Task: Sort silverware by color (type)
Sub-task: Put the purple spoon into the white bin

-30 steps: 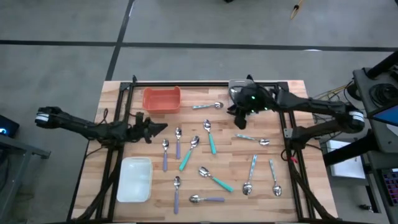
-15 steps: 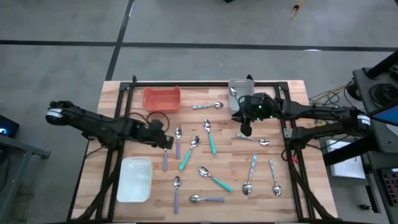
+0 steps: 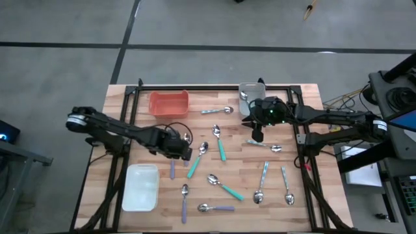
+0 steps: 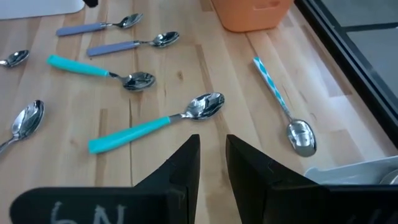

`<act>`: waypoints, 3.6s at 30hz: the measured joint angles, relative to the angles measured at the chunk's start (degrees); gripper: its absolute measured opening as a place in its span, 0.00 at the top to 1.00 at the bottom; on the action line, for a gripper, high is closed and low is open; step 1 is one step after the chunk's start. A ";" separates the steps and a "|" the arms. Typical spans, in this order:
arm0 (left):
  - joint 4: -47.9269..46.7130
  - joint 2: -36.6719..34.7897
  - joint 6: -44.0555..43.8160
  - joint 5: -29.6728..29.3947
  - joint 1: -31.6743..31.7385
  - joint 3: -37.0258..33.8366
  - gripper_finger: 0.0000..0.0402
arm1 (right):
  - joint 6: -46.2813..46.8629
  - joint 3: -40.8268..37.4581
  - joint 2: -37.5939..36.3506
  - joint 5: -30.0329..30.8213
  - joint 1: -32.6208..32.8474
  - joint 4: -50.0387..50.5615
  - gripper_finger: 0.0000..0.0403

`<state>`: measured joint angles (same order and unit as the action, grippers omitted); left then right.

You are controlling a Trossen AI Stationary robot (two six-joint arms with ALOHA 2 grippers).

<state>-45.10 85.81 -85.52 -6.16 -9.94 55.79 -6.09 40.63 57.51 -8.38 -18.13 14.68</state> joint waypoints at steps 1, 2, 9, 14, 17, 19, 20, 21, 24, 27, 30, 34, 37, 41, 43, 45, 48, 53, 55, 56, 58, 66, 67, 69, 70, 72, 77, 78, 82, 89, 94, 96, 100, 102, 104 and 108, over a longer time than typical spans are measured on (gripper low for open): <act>-0.02 0.92 -0.50 0.20 -0.04 0.00 1.00 | -0.31 0.00 -0.02 0.02 0.00 0.02 0.83; -0.10 1.75 -0.79 0.30 -0.04 0.00 1.00 | -0.56 0.00 -0.02 0.02 0.00 0.00 0.82; -0.41 7.35 -0.99 3.61 -0.11 0.00 1.00 | -0.58 -0.10 0.03 0.02 0.00 0.03 0.83; -1.07 8.90 -0.73 4.77 -0.15 0.09 1.00 | -1.04 -0.11 0.03 0.02 0.00 0.02 0.84; -3.32 9.60 -0.58 4.75 -0.15 0.05 1.00 | -1.02 -0.14 0.03 0.02 0.00 0.02 0.84; -3.55 9.86 -0.56 4.74 -0.15 0.04 1.00 | -1.03 -0.14 0.03 0.02 0.00 0.01 0.84; -3.55 9.89 -0.54 4.61 -0.15 0.04 1.00 | -1.07 -0.14 0.03 0.02 0.00 0.02 0.84; -3.58 9.92 -0.52 4.19 -0.15 0.04 1.00 | -1.09 -0.14 0.03 0.04 0.00 0.00 0.84; -3.58 9.94 -0.52 3.53 -0.15 0.04 0.99 | -1.11 -0.14 0.03 0.02 0.00 -0.02 0.84; -3.61 9.94 -0.31 3.25 -0.15 0.04 0.94 | -1.07 -0.14 0.03 0.04 0.00 -0.02 0.84; -3.87 9.94 0.12 2.70 -0.15 0.02 0.87 | -1.05 -0.14 0.03 0.04 0.00 -0.02 0.84; -3.84 9.94 0.16 0.69 -0.15 -0.04 0.78 | -1.04 -0.14 0.03 0.04 0.00 -0.04 0.84; -3.82 9.94 0.68 0.16 -0.15 -0.04 0.74 | -1.04 -0.14 0.03 0.04 0.00 -0.04 0.84; -3.68 9.94 0.77 -1.15 -0.15 -0.40 0.72 | -1.04 -0.14 0.05 0.04 0.00 -0.07 0.84; -3.36 9.94 0.79 -1.81 -0.15 -0.85 0.72 | -1.03 -0.14 0.05 0.04 0.00 -0.07 0.84; -3.11 9.94 0.79 -1.85 -0.15 -1.44 0.72 | -1.03 -0.14 0.05 0.04 0.00 -0.07 0.84; -2.24 9.94 0.78 -1.66 -0.25 -2.26 0.72 | -1.07 -0.14 0.05 0.04 0.00 -0.07 0.84; 0.27 9.94 0.77 -1.68 -0.36 -3.52 0.72 | -1.29 -0.14 0.05 0.05 0.00 -0.07 0.84; 1.43 9.94 0.77 -1.91 -0.51 -4.09 0.72 | -1.36 -0.14 0.05 0.07 -0.01 -0.02 0.84; 1.98 9.94 0.77 -2.03 -0.53 -4.36 0.72 | -1.39 -0.21 0.05 0.14 -0.02 -0.04 0.84; 2.83 9.94 0.77 -2.28 -0.58 -4.99 0.72 | -1.46 -0.31 0.05 1.14 -0.02 0.02 0.84; 4.02 11.38 0.86 -2.59 -0.67 -5.75 0.72 | -1.63 -0.42 0.09 2.60 -0.02 0.00 0.84; 4.02 11.57 0.90 -2.59 -0.67 -5.76 0.72 | -1.63 -0.42 0.09 2.60 -0.02 0.00 0.84; 4.07 11.76 0.93 -2.73 -0.78 -5.79 0.72 | -1.63 -0.42 0.09 2.60 -0.02 -0.02 0.84; 4.07 11.84 0.95 -2.87 -0.84 -5.79 0.72 | -1.62 -0.42 0.09 2.60 -0.02 -0.02 0.84; 4.11 11.93 0.93 -3.26 -0.93 -5.81 0.72 | -1.57 -0.42 0.09 2.60 -0.02 -0.02 0.84; 4.17 11.99 0.72 -3.89 -1.02 -5.86 0.73 | -1.52 -0.42 0.09 2.60 -0.02 -0.02 0.84; 4.20 12.01 0.60 -4.08 -1.02 -5.86 0.74 | -1.53 -0.42 0.09 2.60 -0.02 -0.02 0.84; 4.56 12.06 0.02 -5.07 -1.06 -5.90 0.80 | -1.50 -0.42 0.09 2.60 -0.02 0.00 0.84; 4.67 12.15 -0.77 -6.84 -1.11 -5.92 0.94 | -1.48 -0.42 0.09 2.57 -0.02 0.00 0.84; 4.73 12.17 -2.05 -8.08 -1.13 -5.96 0.99 | -1.48 -0.42 0.09 2.57 -0.02 0.00 0.84; 4.71 12.17 -2.07 -8.52 -1.26 -5.89 0.99 | -1.51 -0.42 0.09 2.57 -0.02 0.00 0.84; 3.53 11.92 -1.91 -10.77 -1.50 -4.27 1.00 | -1.50 -0.42 0.09 2.55 -0.02 0.02 0.84; 2.09 12.00 -1.31 -14.06 -1.40 -2.74 1.00 | -1.56 -0.42 0.09 2.55 -0.02 0.02 0.84; 0.87 11.53 -0.46 -16.31 -1.38 -0.57 1.00 | -1.57 -0.42 0.08 2.55 -0.02 0.02 0.84; -1.98 11.16 2.42 -17.98 -1.57 3.64 1.00 | -1.58 -0.42 0.07 2.55 -0.02 0.01 0.84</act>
<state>-47.08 96.97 -83.10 -24.14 -11.51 59.43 -7.68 40.21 57.58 -5.82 -18.15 14.68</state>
